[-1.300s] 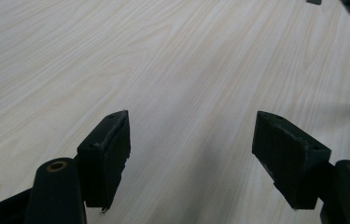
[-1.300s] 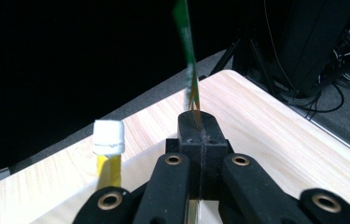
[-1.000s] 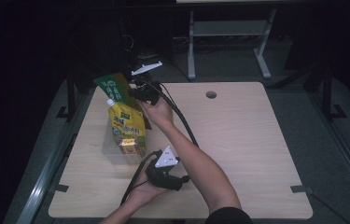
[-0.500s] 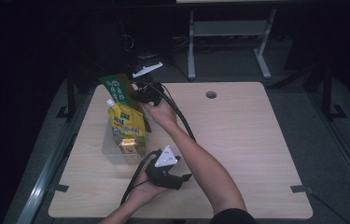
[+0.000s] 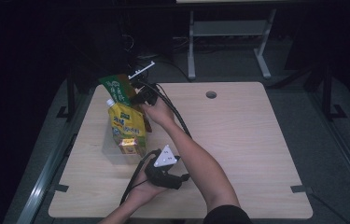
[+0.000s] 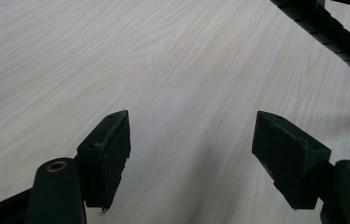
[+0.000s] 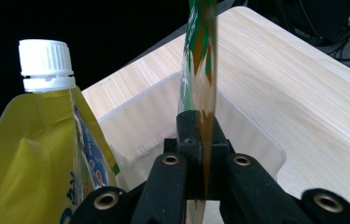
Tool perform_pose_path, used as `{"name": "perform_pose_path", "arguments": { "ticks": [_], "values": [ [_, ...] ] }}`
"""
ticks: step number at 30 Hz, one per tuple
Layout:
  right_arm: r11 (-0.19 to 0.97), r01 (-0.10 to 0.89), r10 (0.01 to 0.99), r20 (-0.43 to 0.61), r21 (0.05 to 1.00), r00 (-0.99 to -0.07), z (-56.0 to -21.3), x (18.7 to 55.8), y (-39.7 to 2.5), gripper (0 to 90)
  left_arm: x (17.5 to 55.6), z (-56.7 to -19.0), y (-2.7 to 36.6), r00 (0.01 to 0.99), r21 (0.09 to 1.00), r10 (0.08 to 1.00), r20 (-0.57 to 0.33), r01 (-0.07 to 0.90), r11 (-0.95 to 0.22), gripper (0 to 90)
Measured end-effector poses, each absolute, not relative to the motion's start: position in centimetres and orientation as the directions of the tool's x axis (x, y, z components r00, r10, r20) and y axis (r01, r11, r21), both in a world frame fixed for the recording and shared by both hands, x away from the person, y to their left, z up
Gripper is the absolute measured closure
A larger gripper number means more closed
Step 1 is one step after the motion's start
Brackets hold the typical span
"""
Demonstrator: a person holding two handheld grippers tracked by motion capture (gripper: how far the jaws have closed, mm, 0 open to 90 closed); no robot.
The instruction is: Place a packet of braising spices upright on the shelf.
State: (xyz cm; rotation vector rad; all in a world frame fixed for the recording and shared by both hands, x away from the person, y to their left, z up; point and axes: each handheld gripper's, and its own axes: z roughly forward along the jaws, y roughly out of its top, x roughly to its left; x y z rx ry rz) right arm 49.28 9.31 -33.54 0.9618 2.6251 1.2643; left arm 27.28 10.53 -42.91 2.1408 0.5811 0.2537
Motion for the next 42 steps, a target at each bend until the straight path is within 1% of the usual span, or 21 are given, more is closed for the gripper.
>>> {"name": "perform_pose_path", "arguments": {
  "ticks": [4, 9, 12, 16, 20, 26, 42],
  "values": [
    [0.433, 0.504, 0.578, 0.199, 0.747, -0.791, -33.3, 48.8, 8.9, 89.5, 27.2, -43.0, 10.5, 0.869, 0.803, 0.494, -0.027, 0.313, -0.506, 27.6],
    [0.396, 0.467, 0.587, 0.173, 0.791, -0.791, -32.9, 47.9, 8.8, 89.6, 27.2, -43.0, 10.4, 0.869, 0.801, 0.494, -0.028, 0.315, -0.509, 27.3],
    [0.346, 0.467, 0.585, 0.202, 0.814, -0.786, -32.8, 47.7, 8.4, 89.6, 27.2, -43.0, 10.5, 0.869, 0.801, 0.494, -0.024, 0.313, -0.511, 27.3],
    [0.318, 0.451, 0.578, 0.207, 0.834, -0.79, -33.2, 47.5, 8.3, 89.6, 27.2, -43.0, 10.5, 0.869, 0.801, 0.494, -0.026, 0.314, -0.51, 27.4],
    [0.342, 0.448, 0.576, 0.193, 0.826, -0.795, -34.2, 47.6, 8.6, 89.6, 27.3, -43.0, 10.6, 0.871, 0.797, 0.49, -0.02, 0.309, -0.518, 27.4],
    [0.317, 0.452, 0.564, 0.217, 0.833, -0.796, -35.7, 47.6, 8.3, 89.5, 27.3, -43.0, 10.6, 0.869, 0.803, 0.494, -0.025, 0.312, -0.508, 27.3],
    [0.359, 0.448, 0.562, 0.194, 0.818, -0.804, -36.8, 47.4, 7.2, 89.3, 27.4, -43.1, 10.5, 0.869, 0.799, 0.493, -0.035, 0.321, -0.508, 27.4]
  ]
}}
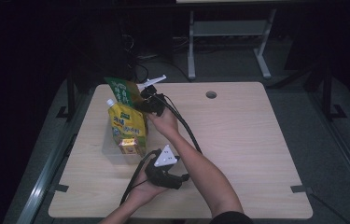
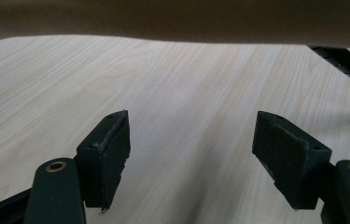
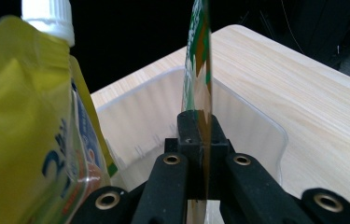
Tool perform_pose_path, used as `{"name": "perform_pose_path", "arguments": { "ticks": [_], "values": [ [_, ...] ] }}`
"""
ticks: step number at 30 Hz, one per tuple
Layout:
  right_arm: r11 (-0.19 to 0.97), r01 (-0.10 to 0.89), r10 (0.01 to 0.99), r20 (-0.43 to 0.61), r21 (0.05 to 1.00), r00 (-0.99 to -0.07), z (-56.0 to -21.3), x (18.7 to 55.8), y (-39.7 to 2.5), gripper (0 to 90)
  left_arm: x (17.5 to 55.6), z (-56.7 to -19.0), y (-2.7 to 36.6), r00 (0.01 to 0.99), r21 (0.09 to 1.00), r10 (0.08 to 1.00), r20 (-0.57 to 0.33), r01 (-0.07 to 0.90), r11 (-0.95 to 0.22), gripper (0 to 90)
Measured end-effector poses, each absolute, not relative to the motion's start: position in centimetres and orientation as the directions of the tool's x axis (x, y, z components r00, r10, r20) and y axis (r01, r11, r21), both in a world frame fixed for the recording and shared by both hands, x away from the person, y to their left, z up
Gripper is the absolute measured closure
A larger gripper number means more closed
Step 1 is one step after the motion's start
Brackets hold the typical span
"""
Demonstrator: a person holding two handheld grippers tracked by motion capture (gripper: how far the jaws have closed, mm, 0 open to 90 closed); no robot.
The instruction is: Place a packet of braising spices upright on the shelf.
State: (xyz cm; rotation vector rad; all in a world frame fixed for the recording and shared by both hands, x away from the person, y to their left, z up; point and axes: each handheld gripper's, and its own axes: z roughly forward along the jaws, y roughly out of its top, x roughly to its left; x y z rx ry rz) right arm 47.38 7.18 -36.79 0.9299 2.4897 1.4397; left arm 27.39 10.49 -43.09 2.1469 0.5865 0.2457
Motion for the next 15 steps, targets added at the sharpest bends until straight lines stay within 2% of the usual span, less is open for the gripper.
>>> {"name": "perform_pose_path", "arguments": {
  "ticks": [7, 10, 15],
  "values": [
    [0.37, 0.447, 0.57, 0.181, 0.814, -0.801, -36.7, 47.4, 7.2, 87.7, 27.5, -43.1, 10.6, 0.867, 0.801, 0.497, -0.038, 0.324, -0.504, 27.4],
    [0.372, 0.445, 0.578, 0.172, 0.815, -0.798, -36.4, 47.5, 6.8, 79.5, 27.5, -43.1, 10.5, 0.869, 0.799, 0.494, -0.035, 0.321, -0.508, 27.3],
    [0.378, 0.444, 0.571, 0.173, 0.813, -0.803, -35.9, 47.6, 6.0, 74.3, 27.5, -43.1, 10.5, 0.87, 0.798, 0.492, -0.033, 0.319, -0.511, 27.4]
  ]
}}
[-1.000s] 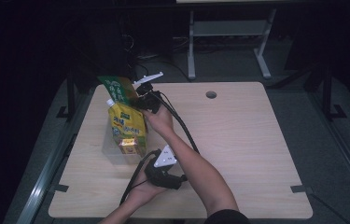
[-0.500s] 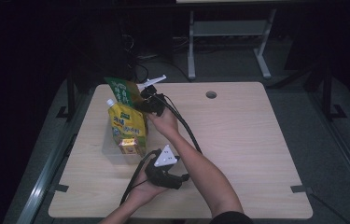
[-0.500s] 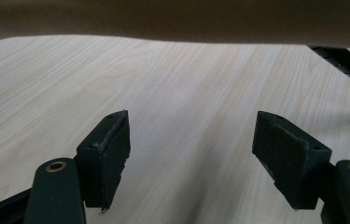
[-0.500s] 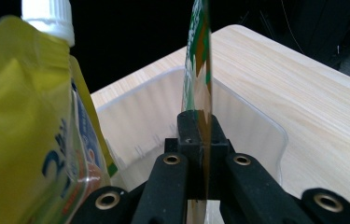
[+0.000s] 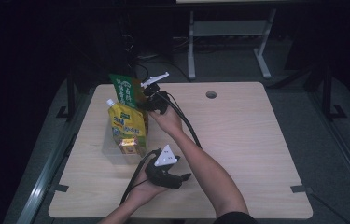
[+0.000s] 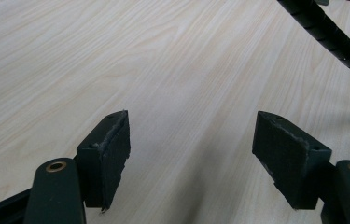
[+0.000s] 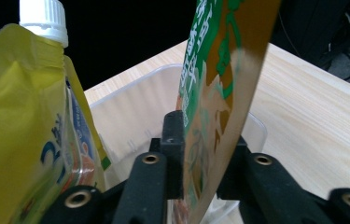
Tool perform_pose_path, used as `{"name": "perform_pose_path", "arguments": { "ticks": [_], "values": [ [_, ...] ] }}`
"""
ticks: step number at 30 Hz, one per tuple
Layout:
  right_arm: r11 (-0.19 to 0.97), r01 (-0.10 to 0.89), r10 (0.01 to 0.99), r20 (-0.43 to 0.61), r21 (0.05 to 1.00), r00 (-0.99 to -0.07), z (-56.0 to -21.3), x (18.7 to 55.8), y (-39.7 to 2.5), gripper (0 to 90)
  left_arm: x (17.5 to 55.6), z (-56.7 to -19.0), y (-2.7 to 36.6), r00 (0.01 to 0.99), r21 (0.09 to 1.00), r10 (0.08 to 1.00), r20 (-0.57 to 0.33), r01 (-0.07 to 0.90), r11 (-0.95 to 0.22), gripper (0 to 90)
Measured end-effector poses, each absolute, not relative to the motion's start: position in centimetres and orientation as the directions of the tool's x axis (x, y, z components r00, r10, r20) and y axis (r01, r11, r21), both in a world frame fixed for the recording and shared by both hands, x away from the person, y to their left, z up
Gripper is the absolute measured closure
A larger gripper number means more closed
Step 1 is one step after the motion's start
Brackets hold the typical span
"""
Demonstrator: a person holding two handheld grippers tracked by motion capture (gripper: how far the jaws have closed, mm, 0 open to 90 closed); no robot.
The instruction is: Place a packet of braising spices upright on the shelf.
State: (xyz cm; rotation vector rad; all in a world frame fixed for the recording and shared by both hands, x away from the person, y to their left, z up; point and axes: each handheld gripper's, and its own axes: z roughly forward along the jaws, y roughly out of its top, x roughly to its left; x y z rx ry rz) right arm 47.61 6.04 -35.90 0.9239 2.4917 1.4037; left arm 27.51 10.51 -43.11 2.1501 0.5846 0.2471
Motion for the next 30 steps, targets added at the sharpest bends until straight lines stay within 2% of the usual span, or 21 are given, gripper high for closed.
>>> {"name": "perform_pose_path", "arguments": {
  "ticks": [8, 30],
  "values": [
    [0.379, 0.467, 0.576, 0.19, 0.799, -0.795, -35.4, 47.6, 4.7, 65.0, 27.5, -43.1, 10.5, 0.868, 0.796, 0.494, -0.05, 0.333, -0.505, 27.2],
    [0.376, 0.486, 0.596, 0.196, 0.789, -0.778, -34.5, 47.5, 2.0, 57.6, 27.6, -43.3, 10.4, 0.866, 0.794, 0.497, -0.056, 0.34, -0.503, 26.8]
  ]
}}
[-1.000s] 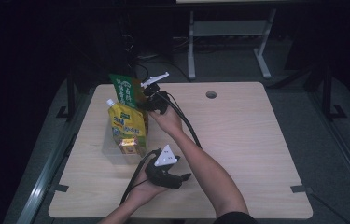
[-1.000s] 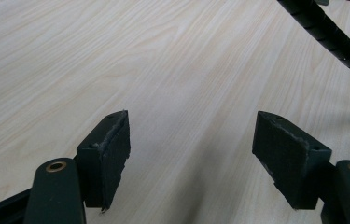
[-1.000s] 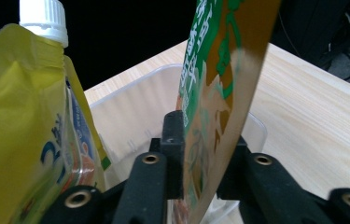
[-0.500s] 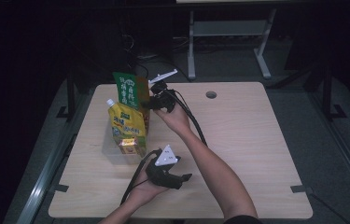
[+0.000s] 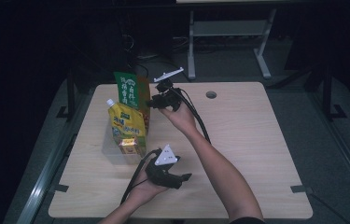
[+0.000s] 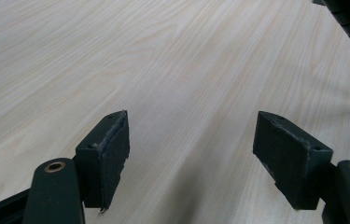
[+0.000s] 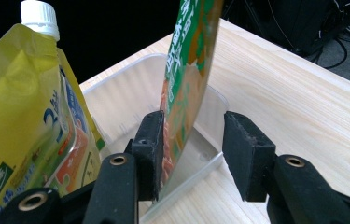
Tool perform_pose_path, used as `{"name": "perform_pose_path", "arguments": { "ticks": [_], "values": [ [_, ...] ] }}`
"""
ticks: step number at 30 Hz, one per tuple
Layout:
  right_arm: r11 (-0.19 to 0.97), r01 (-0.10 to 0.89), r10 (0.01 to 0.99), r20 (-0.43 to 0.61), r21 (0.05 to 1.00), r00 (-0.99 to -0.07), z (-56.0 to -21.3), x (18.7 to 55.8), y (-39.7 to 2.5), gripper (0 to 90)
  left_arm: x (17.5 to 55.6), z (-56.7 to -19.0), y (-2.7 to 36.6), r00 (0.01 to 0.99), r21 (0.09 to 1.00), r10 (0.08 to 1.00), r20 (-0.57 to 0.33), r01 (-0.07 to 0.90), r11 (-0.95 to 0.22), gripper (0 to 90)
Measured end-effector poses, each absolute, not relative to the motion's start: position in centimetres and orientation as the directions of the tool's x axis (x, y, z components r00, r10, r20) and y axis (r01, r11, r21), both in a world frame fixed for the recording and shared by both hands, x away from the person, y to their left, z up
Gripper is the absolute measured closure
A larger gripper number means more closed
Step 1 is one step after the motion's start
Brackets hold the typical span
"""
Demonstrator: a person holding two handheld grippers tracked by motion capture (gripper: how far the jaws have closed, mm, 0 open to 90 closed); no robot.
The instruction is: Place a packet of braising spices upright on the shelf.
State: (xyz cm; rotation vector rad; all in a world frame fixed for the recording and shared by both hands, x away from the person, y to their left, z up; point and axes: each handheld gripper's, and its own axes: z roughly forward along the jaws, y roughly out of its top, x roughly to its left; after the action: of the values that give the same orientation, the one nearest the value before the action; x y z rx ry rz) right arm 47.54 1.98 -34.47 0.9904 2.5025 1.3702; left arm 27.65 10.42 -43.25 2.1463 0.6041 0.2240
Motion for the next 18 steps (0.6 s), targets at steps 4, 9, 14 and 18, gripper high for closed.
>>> {"name": "perform_pose_path", "arguments": {
  "ticks": [4, 9, 14, 18],
  "values": [
    [0.374, 0.484, 0.596, 0.196, 0.791, -0.779, -34.3, 47.5, 1.3, 56.6, 27.7, -43.2, 10.5, 0.863, 0.796, 0.502, -0.059, 0.344, -0.498, 26.6],
    [0.368, 0.493, 0.598, 0.206, 0.788, -0.774, -34.0, 47.1, 0.5, 54.9, 27.7, -43.2, 10.5, 0.864, 0.795, 0.5, -0.061, 0.345, -0.499, 26.1],
    [0.372, 0.478, 0.593, 0.192, 0.796, -0.782, -33.8, 46.9, -0.7, 52.3, 27.6, -43.2, 10.3, 0.865, 0.793, 0.498, -0.066, 0.348, -0.5, 26.0],
    [0.357, 0.502, 0.594, 0.223, 0.788, -0.773, -33.5, 46.6, -2.0, 48.8, 27.7, -43.3, 10.3, 0.864, 0.792, 0.498, -0.065, 0.349, -0.501, 25.9]
  ]
}}
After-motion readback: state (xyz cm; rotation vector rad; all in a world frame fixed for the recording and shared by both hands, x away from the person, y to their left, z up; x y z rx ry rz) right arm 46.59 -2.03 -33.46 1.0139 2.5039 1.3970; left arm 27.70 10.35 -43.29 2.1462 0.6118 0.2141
